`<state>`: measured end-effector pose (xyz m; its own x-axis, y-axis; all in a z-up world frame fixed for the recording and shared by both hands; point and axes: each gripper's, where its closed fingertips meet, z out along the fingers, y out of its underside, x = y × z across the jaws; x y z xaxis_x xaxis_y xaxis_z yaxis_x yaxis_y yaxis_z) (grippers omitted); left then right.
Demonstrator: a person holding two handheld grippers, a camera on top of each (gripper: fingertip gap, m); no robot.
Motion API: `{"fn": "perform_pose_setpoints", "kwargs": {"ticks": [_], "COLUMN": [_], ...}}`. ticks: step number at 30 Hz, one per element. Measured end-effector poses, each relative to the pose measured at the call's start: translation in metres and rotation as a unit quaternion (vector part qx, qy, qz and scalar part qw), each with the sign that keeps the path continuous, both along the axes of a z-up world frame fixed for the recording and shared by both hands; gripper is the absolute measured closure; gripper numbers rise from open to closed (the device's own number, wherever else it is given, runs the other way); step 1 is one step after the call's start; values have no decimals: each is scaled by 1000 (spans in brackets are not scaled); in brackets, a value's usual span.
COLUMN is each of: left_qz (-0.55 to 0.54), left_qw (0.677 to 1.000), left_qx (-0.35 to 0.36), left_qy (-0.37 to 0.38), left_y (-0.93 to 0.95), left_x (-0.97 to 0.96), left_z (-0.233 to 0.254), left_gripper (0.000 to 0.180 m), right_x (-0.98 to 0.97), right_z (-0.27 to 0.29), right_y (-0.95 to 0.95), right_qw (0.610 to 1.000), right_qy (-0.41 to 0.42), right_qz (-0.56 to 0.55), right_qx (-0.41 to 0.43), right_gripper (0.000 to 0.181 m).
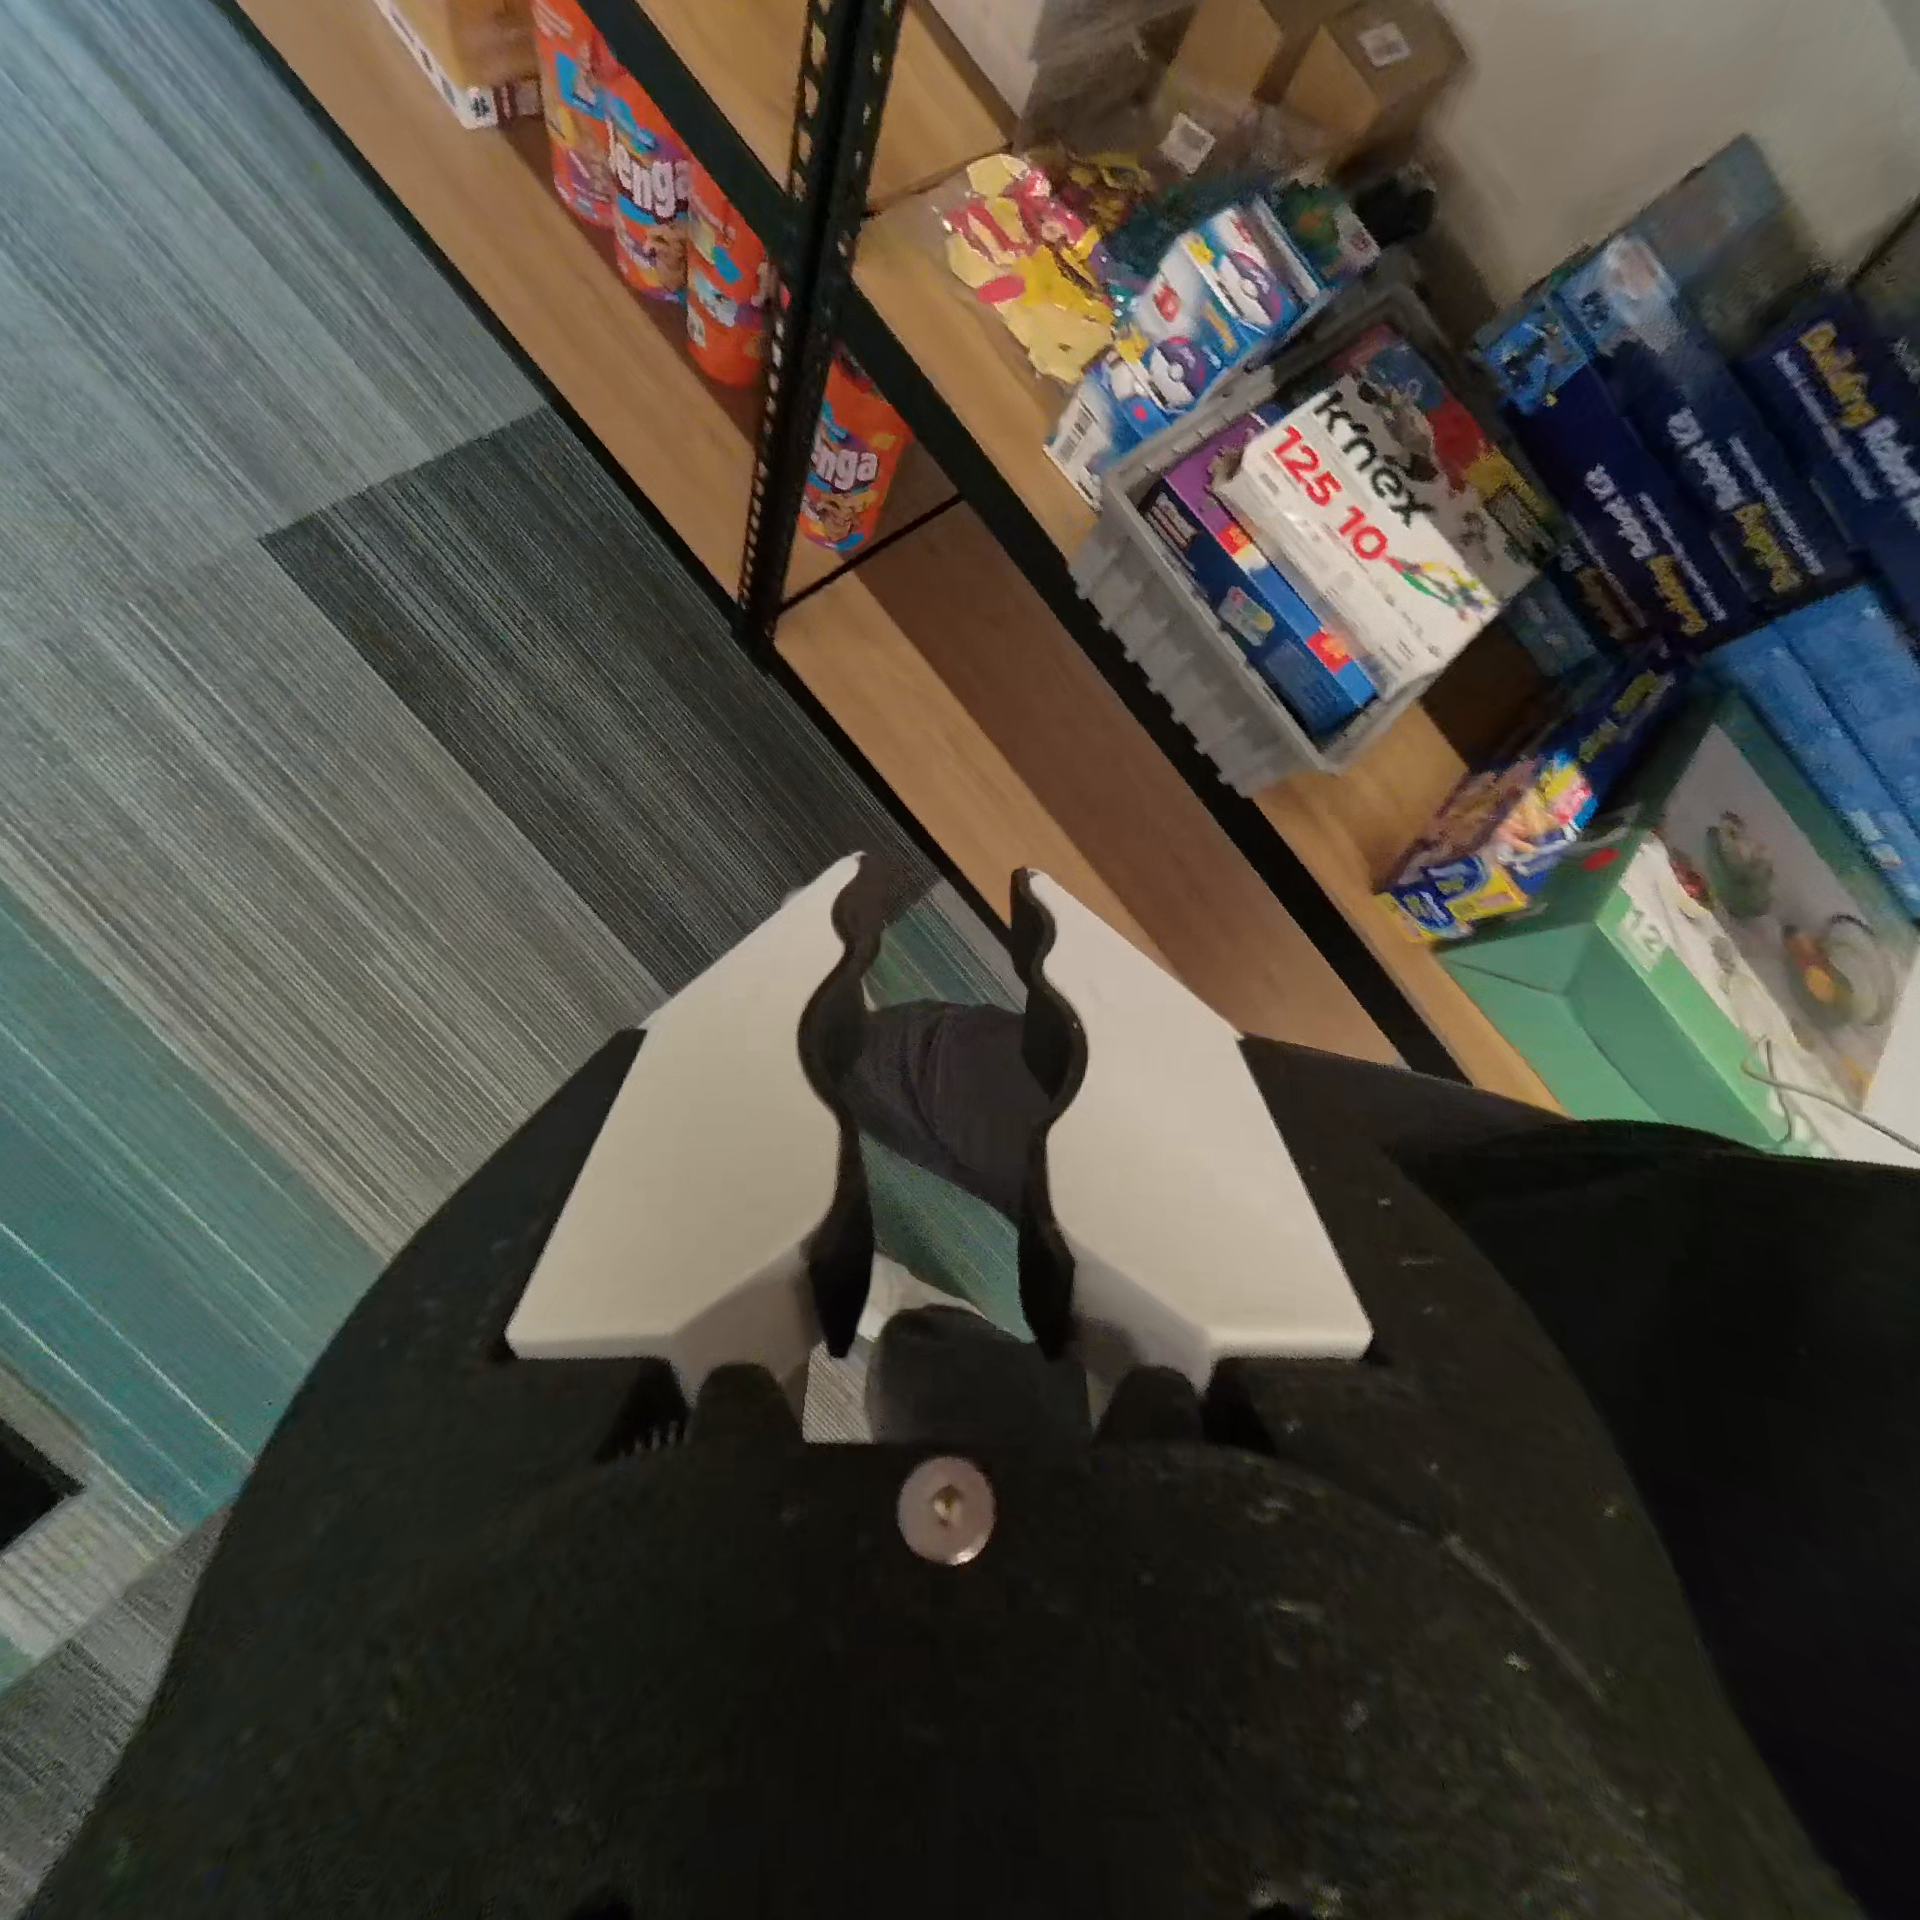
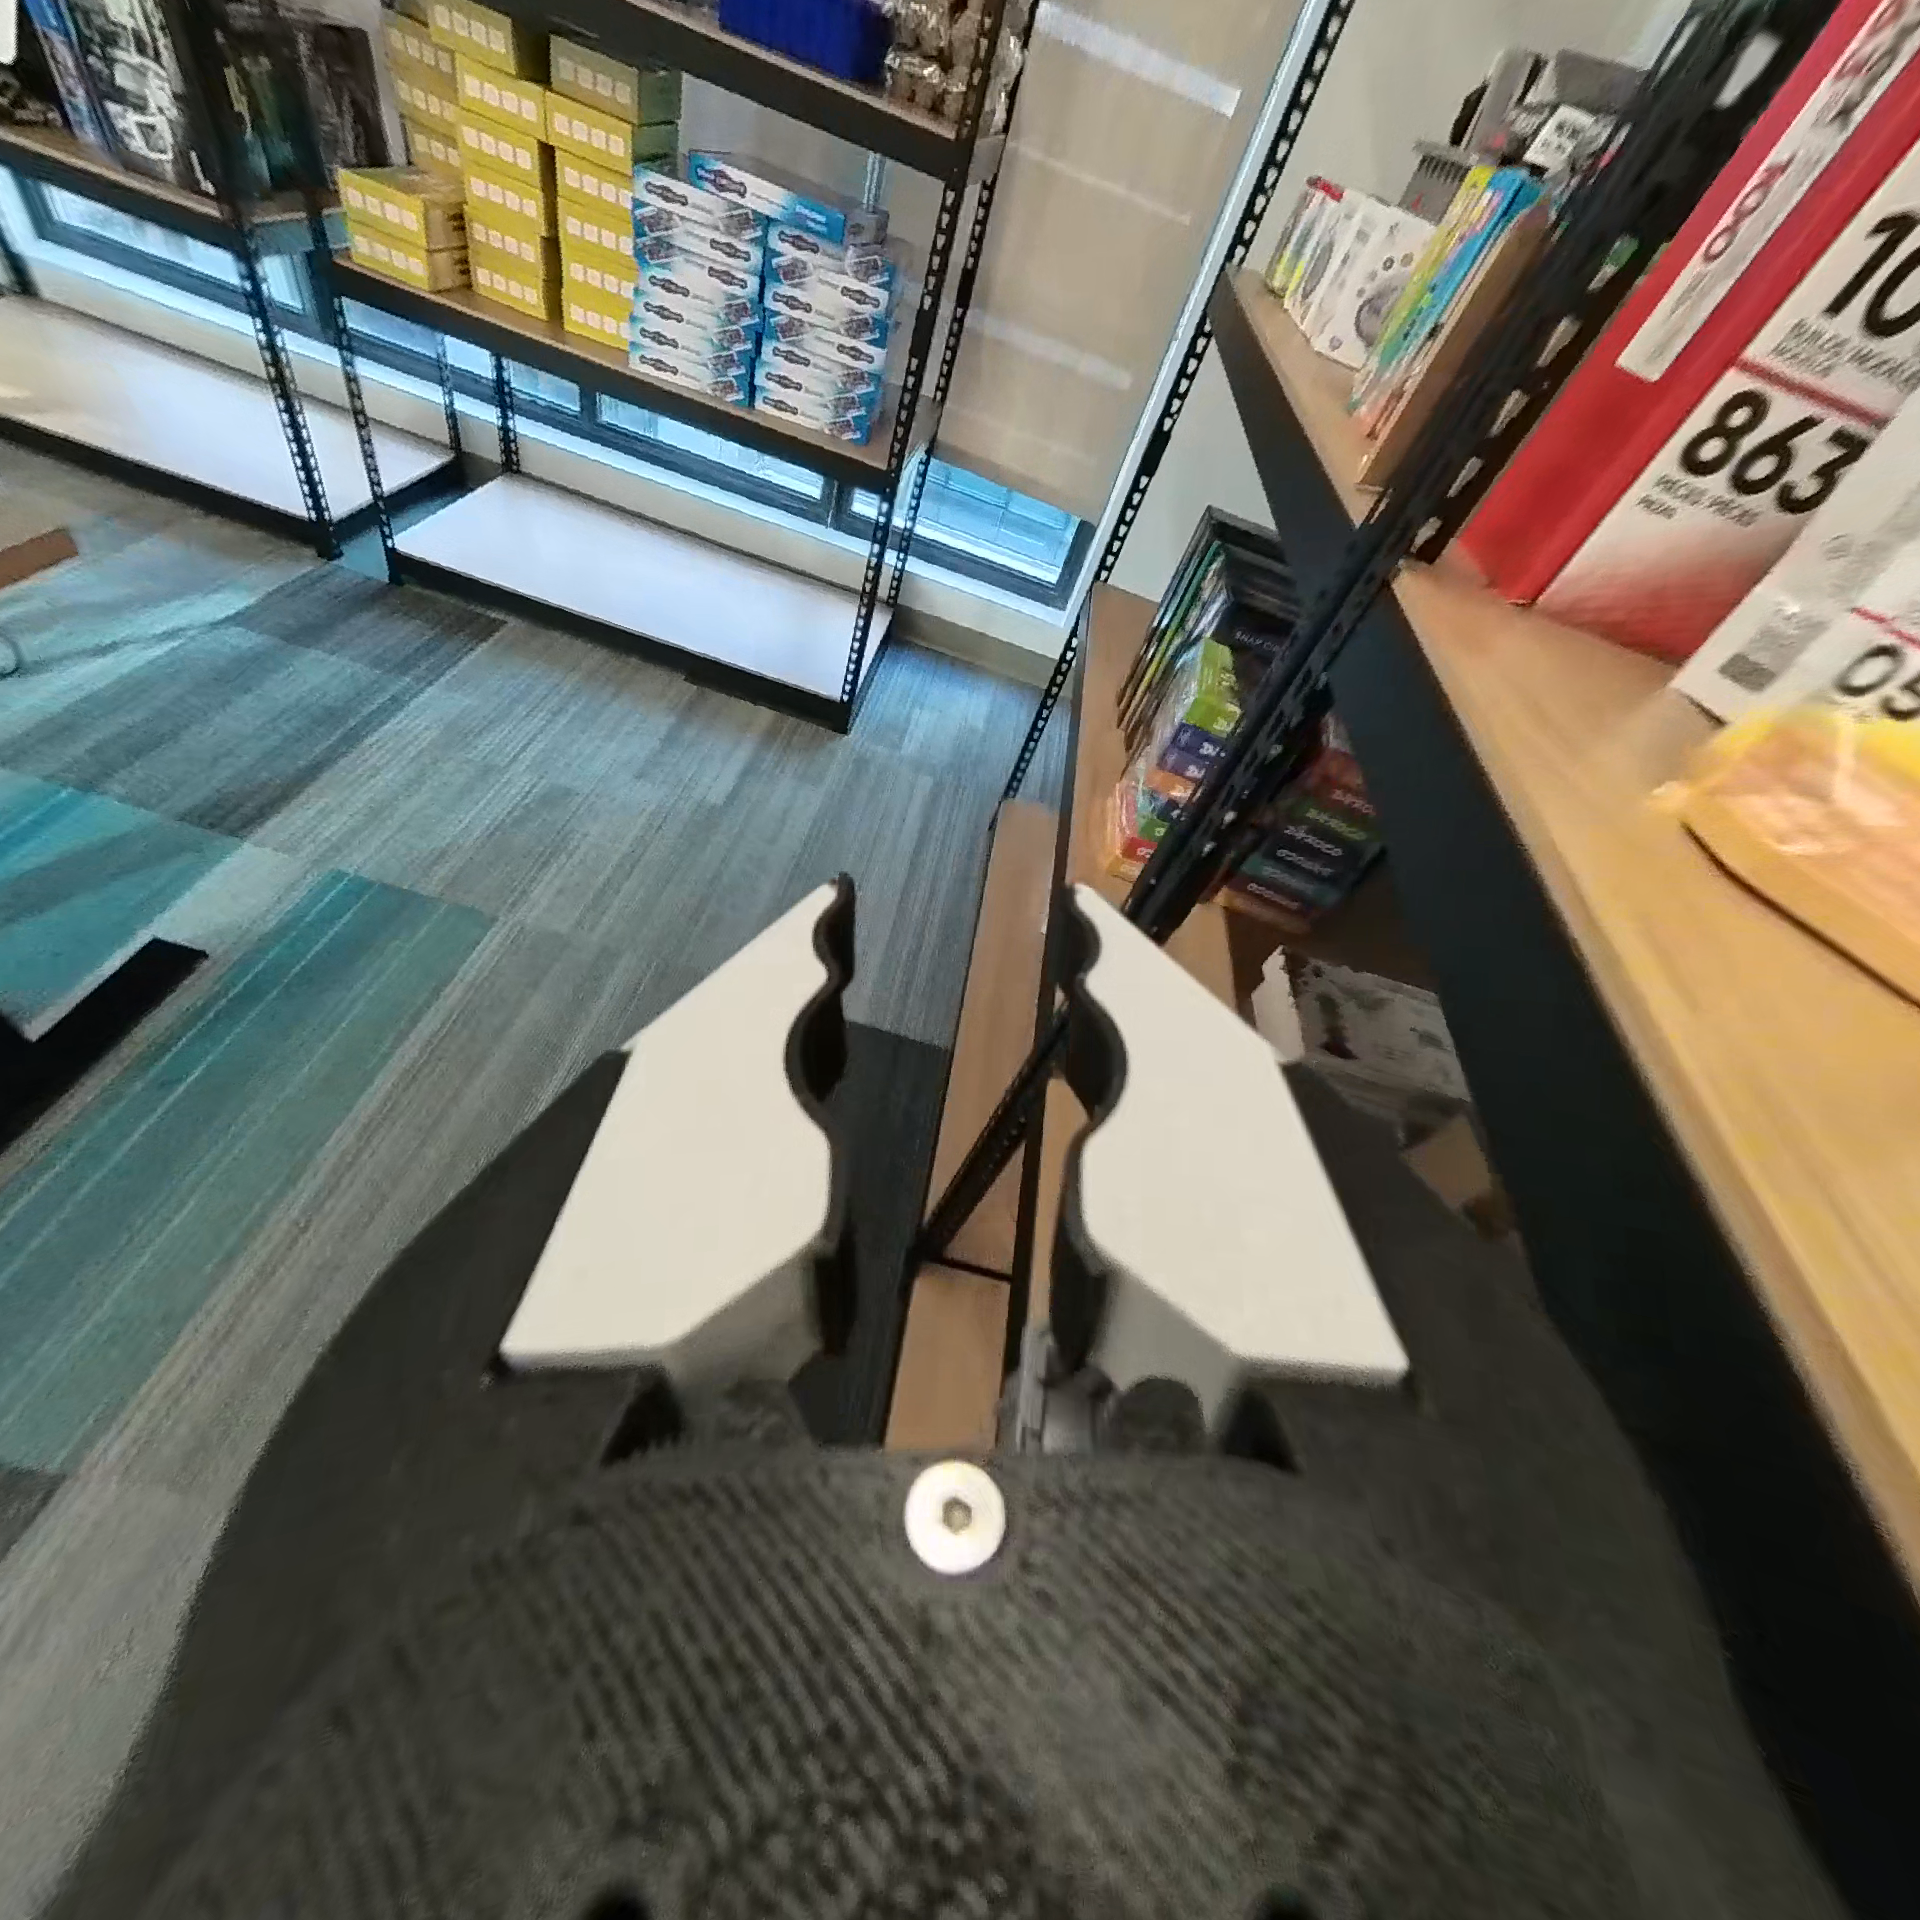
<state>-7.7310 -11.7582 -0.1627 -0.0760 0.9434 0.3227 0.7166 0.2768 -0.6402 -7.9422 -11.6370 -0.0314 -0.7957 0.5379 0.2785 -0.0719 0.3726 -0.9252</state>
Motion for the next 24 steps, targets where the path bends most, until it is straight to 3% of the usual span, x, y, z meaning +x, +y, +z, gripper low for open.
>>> {"fn": "perform_pose_setpoints", "kwargs": {"ticks": [6,11,15,19,24], "left_qz": [19,61,125,186,230], "left_qw": [999,997,989,980,973], "left_qx": [-23,-45,-79,-70,9], "left_qy": [-10,24,5,2,17], "left_y": [-97,-190,-273,-344,-442], "left_x": [-122,-225,-266,-286,-330], "left_z": [-7,49,48,29,-3], "left_gripper": [155,150,147,146,144], "right_x": [-133,-211,-235,-241,-268], "right_z": [-27,16,41,48,4], "right_y": [-107,-236,-345,-442,-552], "right_qw": [998,990,963,926,921], "right_qy": [-47,-35,-74,-129,-148], "right_qz": [24,133,250,337,355], "right_qx": [-22,-39,-68,-109,-67], "right_gripper": [144,142,140,141,141]}}
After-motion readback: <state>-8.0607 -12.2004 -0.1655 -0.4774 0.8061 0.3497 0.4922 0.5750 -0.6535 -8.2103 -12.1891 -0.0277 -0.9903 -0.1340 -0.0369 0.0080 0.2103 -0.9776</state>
